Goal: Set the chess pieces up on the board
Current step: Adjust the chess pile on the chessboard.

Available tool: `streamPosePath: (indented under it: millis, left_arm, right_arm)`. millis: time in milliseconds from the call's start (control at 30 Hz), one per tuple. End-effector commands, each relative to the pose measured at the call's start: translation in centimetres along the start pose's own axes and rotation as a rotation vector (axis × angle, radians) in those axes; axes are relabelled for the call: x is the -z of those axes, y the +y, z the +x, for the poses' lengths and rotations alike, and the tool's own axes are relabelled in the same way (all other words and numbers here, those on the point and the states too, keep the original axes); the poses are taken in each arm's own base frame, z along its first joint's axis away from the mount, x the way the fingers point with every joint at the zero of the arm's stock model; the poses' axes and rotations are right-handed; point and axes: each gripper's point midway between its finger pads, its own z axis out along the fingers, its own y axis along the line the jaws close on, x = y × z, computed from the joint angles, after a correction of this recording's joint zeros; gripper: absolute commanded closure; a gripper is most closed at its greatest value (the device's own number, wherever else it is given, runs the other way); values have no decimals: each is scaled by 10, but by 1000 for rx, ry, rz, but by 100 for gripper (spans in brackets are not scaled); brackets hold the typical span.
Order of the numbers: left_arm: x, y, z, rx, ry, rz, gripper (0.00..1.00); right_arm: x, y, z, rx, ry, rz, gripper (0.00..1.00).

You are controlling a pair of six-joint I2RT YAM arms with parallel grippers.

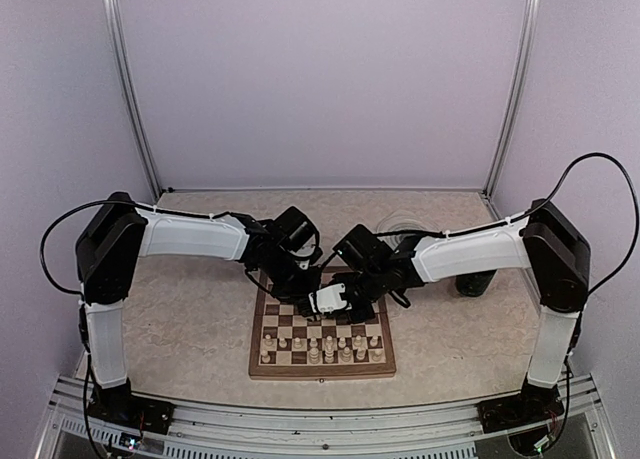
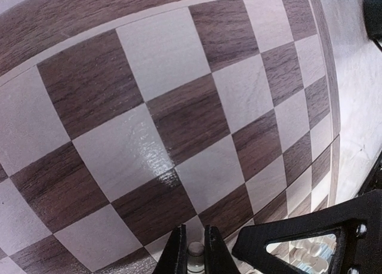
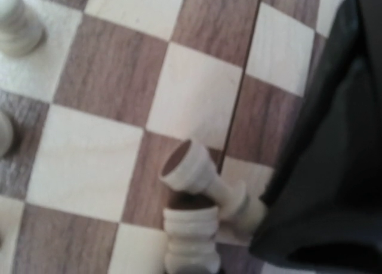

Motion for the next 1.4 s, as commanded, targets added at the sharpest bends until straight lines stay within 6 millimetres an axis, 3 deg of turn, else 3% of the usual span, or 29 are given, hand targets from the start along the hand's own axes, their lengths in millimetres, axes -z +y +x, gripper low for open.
streamPosePath:
  millis: [0,267,467,567,767,900,1100,1233,1367]
  left_arm:
    - [-27,45,52,75,187,-110,94]
    - [7,49,1,75,21,-80,99]
    - [21,48,-11,55,-21,-54,99]
    - [20,44,-12,32,-18,-48,87]
    - [19,51,-7,17,-2,-158,66]
    - [24,52,5,0,5,-244,63]
    - [26,64,37,-33,72,-379,63]
    - [32,78,48,-22,77,-438,64]
    - [35,78,52,-39,76,-432,65]
  right_arm:
    - [8,-10,4,-7,27,72,96]
    - [6,4,20,-15,68,53,96]
    - [7,12,27,-47,70,21,96]
    - [6,13,33,-72,71,8,94]
    - [4,12,35,-112,63,-5,86]
    - [5,11,34,-116,59,-4,85]
    - [6,9,31,-121,51,-3,84]
    - [6,8,29,-128,41,-7,84]
    - [5,9,30,-132,42,-12,83]
